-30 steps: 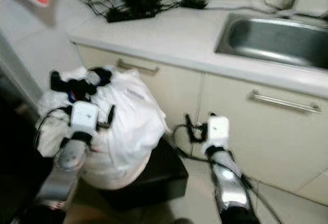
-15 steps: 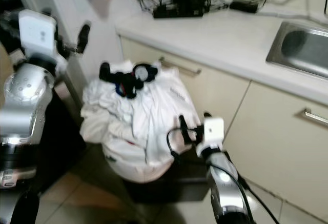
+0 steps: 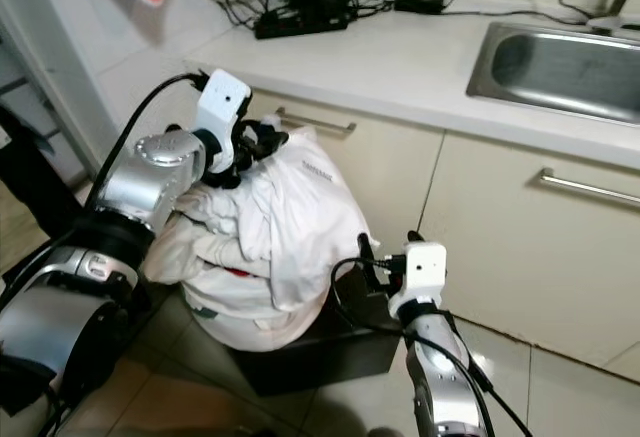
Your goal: Clothes washing
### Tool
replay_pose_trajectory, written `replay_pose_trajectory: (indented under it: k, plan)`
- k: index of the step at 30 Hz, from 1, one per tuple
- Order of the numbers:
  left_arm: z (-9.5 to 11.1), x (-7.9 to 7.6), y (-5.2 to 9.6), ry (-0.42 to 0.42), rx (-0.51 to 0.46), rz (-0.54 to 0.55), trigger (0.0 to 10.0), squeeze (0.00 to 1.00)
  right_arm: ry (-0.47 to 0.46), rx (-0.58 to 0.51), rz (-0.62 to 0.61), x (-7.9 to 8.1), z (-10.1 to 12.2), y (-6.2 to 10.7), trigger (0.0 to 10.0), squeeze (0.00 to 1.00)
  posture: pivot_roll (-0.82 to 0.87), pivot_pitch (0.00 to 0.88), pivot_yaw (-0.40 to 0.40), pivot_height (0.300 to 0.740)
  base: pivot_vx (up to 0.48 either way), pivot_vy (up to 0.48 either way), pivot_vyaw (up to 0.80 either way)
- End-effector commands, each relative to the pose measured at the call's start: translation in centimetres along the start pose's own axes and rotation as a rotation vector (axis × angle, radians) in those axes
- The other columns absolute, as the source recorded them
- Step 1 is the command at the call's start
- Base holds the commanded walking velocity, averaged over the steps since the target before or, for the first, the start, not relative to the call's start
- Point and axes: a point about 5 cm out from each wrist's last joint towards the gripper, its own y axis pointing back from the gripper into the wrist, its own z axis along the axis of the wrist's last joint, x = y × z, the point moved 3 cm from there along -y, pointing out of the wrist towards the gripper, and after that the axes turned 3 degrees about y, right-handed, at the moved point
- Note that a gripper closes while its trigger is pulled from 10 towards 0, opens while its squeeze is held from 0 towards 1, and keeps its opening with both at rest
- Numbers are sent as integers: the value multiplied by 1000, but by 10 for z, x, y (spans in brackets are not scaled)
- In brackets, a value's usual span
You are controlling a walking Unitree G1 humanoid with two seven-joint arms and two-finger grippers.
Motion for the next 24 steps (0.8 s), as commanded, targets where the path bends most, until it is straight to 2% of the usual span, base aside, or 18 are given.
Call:
replay_pose_trajectory:
  k: [1, 3, 9, 12, 17, 19, 20, 22, 24]
  plan:
    - [2, 6, 0, -43, 6, 31, 10000, 0, 0, -17, 2, 3, 6, -1, 10000, 529, -234, 0, 137, 740, 0, 0, 0]
    - [1, 10, -2, -75, 15, 56, 10000, 0, -1, -16, 1, 4, 6, 0, 10000, 529, -237, 0, 140, 740, 0, 0, 0]
    - [9, 20, -2, -86, 9, 127, 10000, 0, -5, -7, -4, 5, 4, 4, 10000, 533, -241, 0, 141, 740, 0, 0, 0]
    - [3, 25, -2, -92, 46, 151, 10000, 0, -8, -1, -5, 6, 2, 9, 10000, 529, -249, 1, 147, 740, 0, 0, 0]
    - [-6, 37, 3, -92, 88, 205, 10000, 0, -14, 17, -18, 7, -1, 21, 10000, 533, -266, 42, 160, 740, 0, 0, 0]
    - [-7, 44, 6, -87, 102, 238, 10000, 0, -19, 33, -27, 8, -4, 31, 10000, 533, -273, 58, 166, 740, 0, 0, 0]
    - [-7, 44, 6, -87, 102, 238, 10000, 0, -19, 33, -27, 8, -4, 31, 10000, 533, -273, 58, 166, 740, 0, 0, 0]
    - [-14, 46, 7, -89, 131, 248, 10000, 0, -22, 48, -35, 9, -7, 41, 10000, 533, -292, 89, 180, 740, 0, 0, 0]
    - [-23, 37, 4, -54, 157, 220, 10000, 0, -24, 68, -54, 8, -10, 54, 10000, 537, -310, 111, 193, 740, 0, 0, 0]
